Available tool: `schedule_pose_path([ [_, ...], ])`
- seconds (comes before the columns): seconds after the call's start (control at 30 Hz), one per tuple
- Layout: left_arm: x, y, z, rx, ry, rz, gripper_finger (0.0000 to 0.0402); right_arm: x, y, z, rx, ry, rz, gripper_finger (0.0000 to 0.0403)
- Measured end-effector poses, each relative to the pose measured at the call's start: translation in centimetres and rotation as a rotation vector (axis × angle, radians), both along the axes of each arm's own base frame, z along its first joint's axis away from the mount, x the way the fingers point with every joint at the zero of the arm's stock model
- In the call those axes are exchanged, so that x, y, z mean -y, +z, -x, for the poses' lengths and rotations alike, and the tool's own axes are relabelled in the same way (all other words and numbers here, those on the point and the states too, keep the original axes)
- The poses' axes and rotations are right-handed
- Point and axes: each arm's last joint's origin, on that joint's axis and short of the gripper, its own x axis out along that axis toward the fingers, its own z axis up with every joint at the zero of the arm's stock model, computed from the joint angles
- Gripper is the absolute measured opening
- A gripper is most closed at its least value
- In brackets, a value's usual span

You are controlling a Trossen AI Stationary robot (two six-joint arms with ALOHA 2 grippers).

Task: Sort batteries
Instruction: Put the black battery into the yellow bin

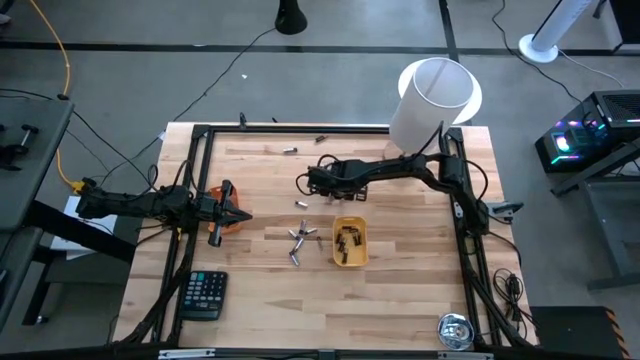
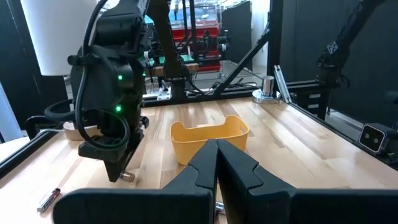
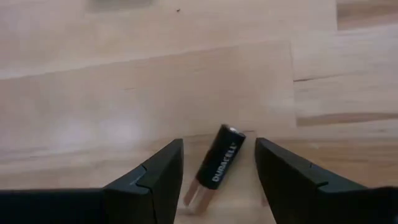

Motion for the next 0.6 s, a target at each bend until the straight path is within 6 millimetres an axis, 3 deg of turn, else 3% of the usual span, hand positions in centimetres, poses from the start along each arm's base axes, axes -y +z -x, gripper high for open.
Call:
schedule_pose_path([
  [0.27,0.0,0.0,0.0,0.000,0.000,0.000,0.0000,-1.2,-0.8,0.7,-0.035,0.000,-0.007,0.0182],
  [0.37,0.0,0.0,0.0,0.000,0.001,0.000,0.0000,-2.3,-1.2,1.1,-0.083,0.025,-0.006,0.0139],
  [0.5,0.0,0.0,0.0,0.000,0.000,0.000,0.0000,-3.4,-1.0,1.6,-0.147,0.058,0.025,0.0032],
  [0.6,0.0,0.0,0.0,0.001,0.001,0.000,0.0000,-3.7,0.1,2.7,-0.222,0.115,0.035,0.0028],
])
